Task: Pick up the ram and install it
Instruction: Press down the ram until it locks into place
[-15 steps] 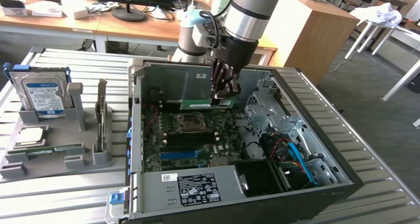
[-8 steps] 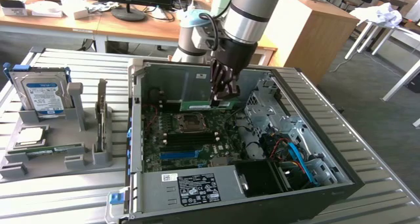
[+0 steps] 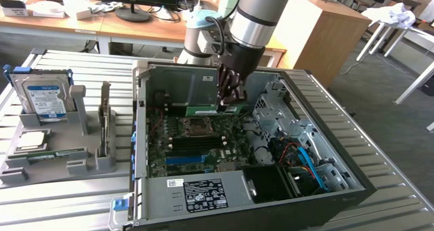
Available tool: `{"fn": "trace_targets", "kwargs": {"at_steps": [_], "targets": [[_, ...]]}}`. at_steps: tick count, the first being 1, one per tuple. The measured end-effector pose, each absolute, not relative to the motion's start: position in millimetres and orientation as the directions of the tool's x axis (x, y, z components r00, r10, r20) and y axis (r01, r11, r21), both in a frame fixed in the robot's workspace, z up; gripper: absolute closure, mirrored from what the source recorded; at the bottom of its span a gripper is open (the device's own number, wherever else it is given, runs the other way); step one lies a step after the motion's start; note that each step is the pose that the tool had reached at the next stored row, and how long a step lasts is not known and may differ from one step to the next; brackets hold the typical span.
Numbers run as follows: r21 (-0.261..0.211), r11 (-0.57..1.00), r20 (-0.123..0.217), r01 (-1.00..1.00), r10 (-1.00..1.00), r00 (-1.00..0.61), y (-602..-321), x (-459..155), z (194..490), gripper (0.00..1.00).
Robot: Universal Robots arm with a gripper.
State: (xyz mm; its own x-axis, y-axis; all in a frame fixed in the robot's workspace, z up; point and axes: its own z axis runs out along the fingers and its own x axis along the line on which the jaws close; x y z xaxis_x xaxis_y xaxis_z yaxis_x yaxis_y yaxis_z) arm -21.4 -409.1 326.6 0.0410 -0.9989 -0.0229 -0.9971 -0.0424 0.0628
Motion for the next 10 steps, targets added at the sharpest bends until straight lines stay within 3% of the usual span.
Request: {"fn": "trace_targets", "kwargs": {"at_steps": [10], "targets": [[0.063,-0.042,-0.023,-0.997,-0.999,0.041,-409.1,-21.9,317.6,0.88]]}}
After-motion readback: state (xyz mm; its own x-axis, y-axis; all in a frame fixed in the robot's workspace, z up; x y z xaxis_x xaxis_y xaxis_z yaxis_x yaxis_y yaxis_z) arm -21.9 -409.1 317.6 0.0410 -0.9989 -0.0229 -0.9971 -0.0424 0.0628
